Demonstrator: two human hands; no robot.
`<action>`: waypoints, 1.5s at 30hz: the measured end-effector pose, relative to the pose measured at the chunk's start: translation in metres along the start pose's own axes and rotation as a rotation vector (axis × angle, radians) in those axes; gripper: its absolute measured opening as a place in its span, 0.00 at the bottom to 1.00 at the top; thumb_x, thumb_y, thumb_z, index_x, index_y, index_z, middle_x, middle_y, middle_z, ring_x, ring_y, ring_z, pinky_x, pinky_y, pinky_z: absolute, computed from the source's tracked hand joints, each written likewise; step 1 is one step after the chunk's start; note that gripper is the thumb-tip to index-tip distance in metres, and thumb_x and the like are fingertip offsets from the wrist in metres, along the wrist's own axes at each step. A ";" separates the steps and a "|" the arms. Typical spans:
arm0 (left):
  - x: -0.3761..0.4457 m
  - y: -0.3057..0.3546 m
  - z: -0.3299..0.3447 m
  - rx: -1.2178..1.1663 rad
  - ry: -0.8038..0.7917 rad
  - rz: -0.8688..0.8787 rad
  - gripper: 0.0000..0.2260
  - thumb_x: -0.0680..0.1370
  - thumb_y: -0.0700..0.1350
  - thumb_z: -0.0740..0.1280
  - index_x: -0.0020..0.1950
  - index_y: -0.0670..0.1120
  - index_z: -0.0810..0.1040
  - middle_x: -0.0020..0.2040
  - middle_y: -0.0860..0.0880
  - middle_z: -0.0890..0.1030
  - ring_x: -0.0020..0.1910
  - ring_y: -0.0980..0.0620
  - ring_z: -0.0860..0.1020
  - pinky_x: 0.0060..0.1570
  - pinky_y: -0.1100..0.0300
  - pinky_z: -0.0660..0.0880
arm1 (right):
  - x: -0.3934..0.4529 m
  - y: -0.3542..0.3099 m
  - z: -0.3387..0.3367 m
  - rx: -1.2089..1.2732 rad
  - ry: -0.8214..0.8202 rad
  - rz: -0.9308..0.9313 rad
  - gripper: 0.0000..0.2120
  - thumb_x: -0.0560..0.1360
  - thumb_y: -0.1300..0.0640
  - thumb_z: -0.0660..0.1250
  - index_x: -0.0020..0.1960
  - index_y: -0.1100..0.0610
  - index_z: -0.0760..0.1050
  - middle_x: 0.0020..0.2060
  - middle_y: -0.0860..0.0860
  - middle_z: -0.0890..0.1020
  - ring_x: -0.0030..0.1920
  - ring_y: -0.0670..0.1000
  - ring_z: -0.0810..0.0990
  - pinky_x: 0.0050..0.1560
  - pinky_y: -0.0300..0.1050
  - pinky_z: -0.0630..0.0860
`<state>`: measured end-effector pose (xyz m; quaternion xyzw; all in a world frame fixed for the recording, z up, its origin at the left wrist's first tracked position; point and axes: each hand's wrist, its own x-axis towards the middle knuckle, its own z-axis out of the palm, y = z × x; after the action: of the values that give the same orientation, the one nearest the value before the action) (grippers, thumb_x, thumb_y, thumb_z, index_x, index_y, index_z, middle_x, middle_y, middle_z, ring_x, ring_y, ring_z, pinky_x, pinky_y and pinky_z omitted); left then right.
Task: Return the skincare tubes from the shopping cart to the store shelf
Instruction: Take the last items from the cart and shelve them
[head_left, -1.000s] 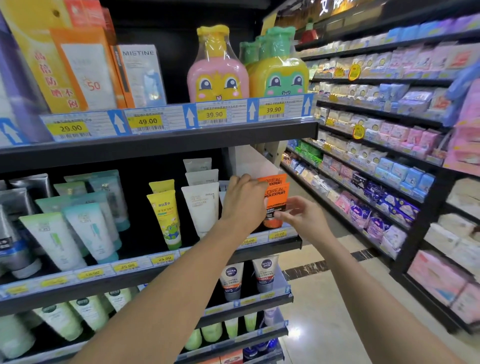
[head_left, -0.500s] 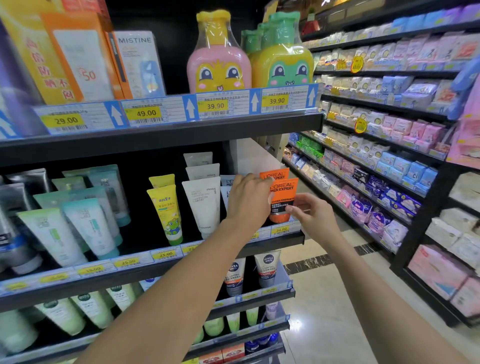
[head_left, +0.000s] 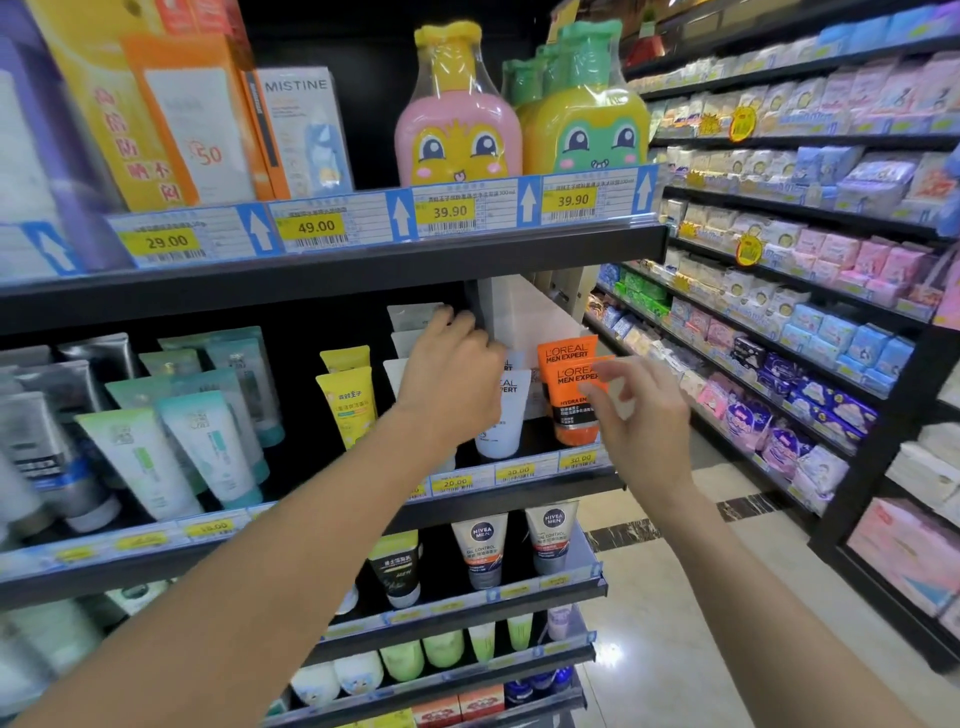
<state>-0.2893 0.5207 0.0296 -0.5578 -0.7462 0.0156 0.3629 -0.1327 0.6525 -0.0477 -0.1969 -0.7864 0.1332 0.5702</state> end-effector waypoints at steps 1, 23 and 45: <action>-0.001 -0.003 0.000 0.022 -0.009 0.012 0.06 0.68 0.47 0.69 0.39 0.45 0.81 0.36 0.46 0.81 0.45 0.43 0.76 0.60 0.48 0.65 | 0.004 -0.009 0.006 -0.033 -0.024 -0.101 0.09 0.76 0.55 0.72 0.54 0.59 0.80 0.48 0.51 0.81 0.47 0.50 0.75 0.51 0.37 0.70; -0.016 -0.006 0.004 -0.048 -0.022 -0.090 0.08 0.72 0.44 0.68 0.49 0.47 0.82 0.49 0.49 0.82 0.60 0.45 0.73 0.63 0.43 0.53 | 0.060 -0.025 0.045 -0.427 -0.578 -0.191 0.11 0.75 0.49 0.69 0.56 0.45 0.82 0.49 0.57 0.79 0.56 0.60 0.74 0.51 0.47 0.57; -0.277 -0.164 0.022 -0.455 0.268 -0.862 0.07 0.78 0.46 0.67 0.55 0.48 0.79 0.50 0.56 0.78 0.49 0.55 0.78 0.50 0.57 0.77 | -0.029 -0.181 0.087 0.344 -0.446 -0.174 0.06 0.76 0.57 0.70 0.52 0.54 0.81 0.43 0.45 0.81 0.38 0.43 0.77 0.44 0.28 0.69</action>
<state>-0.4048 0.2334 -0.0612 -0.2608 -0.8402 -0.3704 0.2980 -0.2357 0.4797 -0.0204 0.0051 -0.8722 0.2549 0.4174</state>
